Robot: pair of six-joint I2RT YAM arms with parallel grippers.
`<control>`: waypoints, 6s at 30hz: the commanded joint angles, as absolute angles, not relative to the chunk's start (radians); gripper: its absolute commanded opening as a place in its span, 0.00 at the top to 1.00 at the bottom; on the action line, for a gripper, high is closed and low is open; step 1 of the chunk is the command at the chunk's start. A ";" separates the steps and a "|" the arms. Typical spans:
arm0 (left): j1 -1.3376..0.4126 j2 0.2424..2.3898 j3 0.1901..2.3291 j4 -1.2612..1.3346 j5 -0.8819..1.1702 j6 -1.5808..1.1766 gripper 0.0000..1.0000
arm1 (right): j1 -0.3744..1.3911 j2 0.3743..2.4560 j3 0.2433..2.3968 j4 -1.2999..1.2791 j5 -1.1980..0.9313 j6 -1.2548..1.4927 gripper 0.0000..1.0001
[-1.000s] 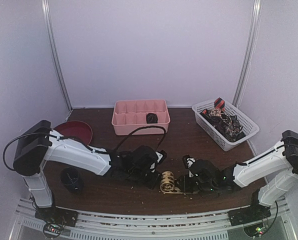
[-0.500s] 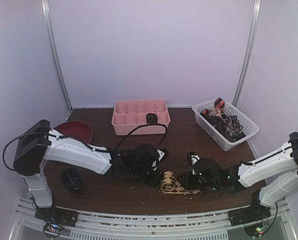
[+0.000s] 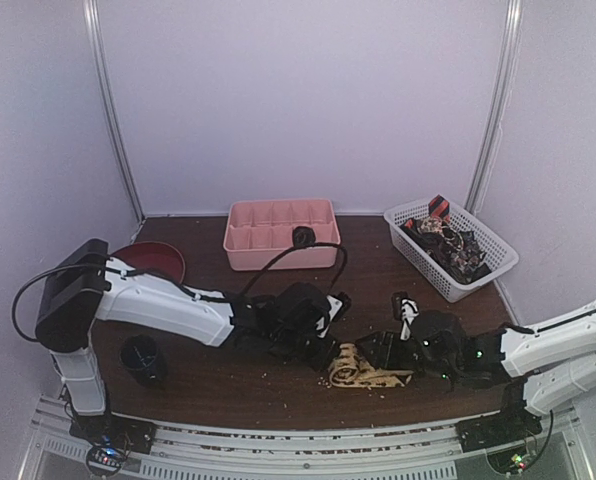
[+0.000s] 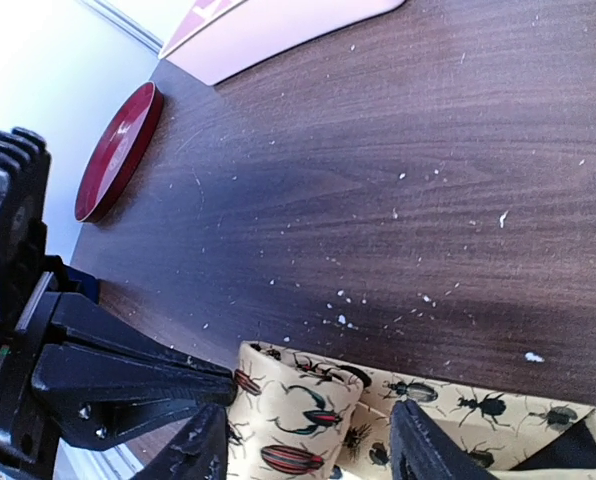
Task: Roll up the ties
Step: Roll the tie at the center of the board.
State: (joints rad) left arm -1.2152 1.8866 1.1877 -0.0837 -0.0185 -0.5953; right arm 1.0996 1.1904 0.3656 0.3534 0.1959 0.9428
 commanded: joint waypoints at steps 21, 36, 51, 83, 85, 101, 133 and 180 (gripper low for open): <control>-1.193 1.719 1.044 0.082 -0.056 -0.520 0.57 | 1.104 1.326 0.265 0.479 0.116 0.955 0.67; -1.181 1.624 0.888 0.071 0.021 -0.157 0.23 | 1.104 1.439 0.296 0.677 0.009 0.883 0.67; -1.183 1.699 0.841 0.175 0.084 -0.137 0.14 | 1.112 1.543 0.371 0.751 -0.043 0.861 0.68; -1.183 1.883 0.964 0.193 0.114 -0.056 0.51 | 1.139 1.382 0.440 0.360 0.122 0.919 0.59; -1.183 1.883 0.965 0.191 0.111 -0.061 0.52 | 1.147 1.368 0.446 0.339 0.136 0.931 0.59; -1.186 1.879 0.940 0.235 0.163 -0.046 0.53 | 1.183 1.460 0.510 0.406 0.122 0.960 0.61; -1.186 1.772 0.787 0.356 0.116 -0.207 0.84 | 1.163 1.404 0.350 0.465 0.174 0.875 0.68; -1.200 1.906 1.052 0.172 0.194 -0.100 0.81 | 1.159 1.161 0.346 0.181 0.390 0.903 0.70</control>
State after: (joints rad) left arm -1.1931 1.8786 1.0142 0.1612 0.1795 -0.1188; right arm 1.1561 1.2232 0.3412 0.2520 0.3214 0.8848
